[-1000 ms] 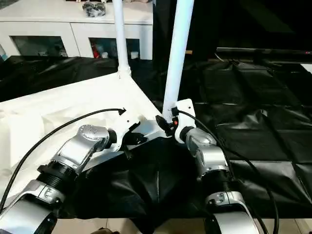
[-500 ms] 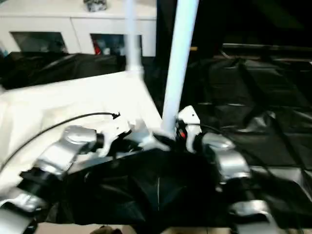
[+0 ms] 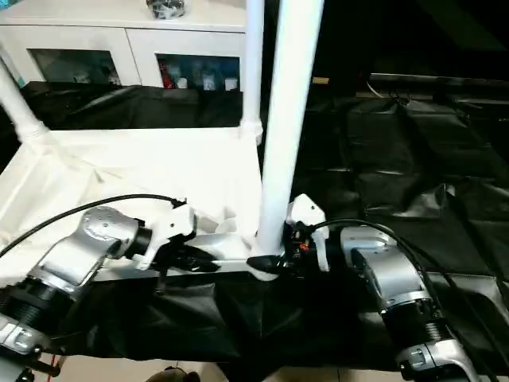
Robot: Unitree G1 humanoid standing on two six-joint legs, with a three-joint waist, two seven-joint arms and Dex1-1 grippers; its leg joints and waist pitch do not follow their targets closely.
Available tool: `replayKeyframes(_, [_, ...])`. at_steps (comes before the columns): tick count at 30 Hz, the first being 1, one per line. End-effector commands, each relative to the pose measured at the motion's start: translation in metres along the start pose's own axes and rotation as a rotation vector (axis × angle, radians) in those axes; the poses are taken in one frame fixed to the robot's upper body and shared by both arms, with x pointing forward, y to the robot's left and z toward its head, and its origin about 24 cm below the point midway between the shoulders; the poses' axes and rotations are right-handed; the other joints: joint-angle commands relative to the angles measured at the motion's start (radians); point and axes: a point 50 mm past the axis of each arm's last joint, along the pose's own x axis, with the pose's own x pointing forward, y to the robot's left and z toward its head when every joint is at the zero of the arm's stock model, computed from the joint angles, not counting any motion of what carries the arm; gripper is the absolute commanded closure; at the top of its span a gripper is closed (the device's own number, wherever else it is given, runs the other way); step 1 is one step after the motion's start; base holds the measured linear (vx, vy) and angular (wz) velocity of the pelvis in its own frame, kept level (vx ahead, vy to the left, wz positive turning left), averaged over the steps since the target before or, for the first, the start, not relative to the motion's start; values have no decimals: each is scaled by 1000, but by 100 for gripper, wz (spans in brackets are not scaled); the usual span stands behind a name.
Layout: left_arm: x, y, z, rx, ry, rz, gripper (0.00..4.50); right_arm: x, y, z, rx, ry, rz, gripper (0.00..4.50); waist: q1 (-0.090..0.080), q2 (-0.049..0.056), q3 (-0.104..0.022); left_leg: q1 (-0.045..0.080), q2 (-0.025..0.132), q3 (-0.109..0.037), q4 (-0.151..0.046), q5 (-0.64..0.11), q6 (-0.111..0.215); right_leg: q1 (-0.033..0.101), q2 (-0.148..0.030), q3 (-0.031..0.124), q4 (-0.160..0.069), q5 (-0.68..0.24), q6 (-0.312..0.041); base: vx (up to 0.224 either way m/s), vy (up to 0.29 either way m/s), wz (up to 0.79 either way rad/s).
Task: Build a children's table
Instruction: Rotate leg to tighten
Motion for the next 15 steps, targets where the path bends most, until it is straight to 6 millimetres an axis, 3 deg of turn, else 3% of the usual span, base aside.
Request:
replayKeyframes(1, [3,-2,13,55,-47,-14,450,11,10,-2,9,1,76,167,0,-2,-63,34,69,-33,-78,-245,12,37,-61,38,-66,-138,-259,0,0,0])
replayKeyframes(5, [8,6,15,6,-59,90,450,20,4,-9,83,4,-54,173,-1,-5,-64,33,68,-31,-75,-216,23,35,-61,38,-64,-112,-264,0,0,0])
replayKeyframes(7, [11,12,16,-19,-55,154,450,24,0,-12,108,7,-127,173,-4,-7,-61,32,65,-32,-77,-229,16,35,-62,38,-68,-149,-260,0,0,0])
replayKeyframes(8, [13,16,17,-37,-53,194,450,27,-5,-14,124,7,-195,173,-7,-7,-58,34,64,-35,-81,-269,-6,34,-65,38,-77,-237,-239,0,0,0])
replayKeyframes(11, [20,25,22,-91,-68,296,450,37,-17,-20,209,-4,-388,174,-17,-9,-52,36,62,-40,-86,-321,-37,31,-67,39,-87,-345,-209,0,0,0])
replayKeyframes(12, [23,28,24,-106,-74,322,450,41,-19,-21,235,-11,-424,174,-19,-11,-54,36,61,-42,-87,-326,-45,33,-68,37,-86,-362,-201,0,0,0])
replayKeyframes(15, [37,32,36,-153,-103,392,450,59,-21,-25,327,-14,-525,175,-25,-11,-52,45,61,-44,-86,-366,-54,23,-68,40,-99,-415,-175,0,0,0])
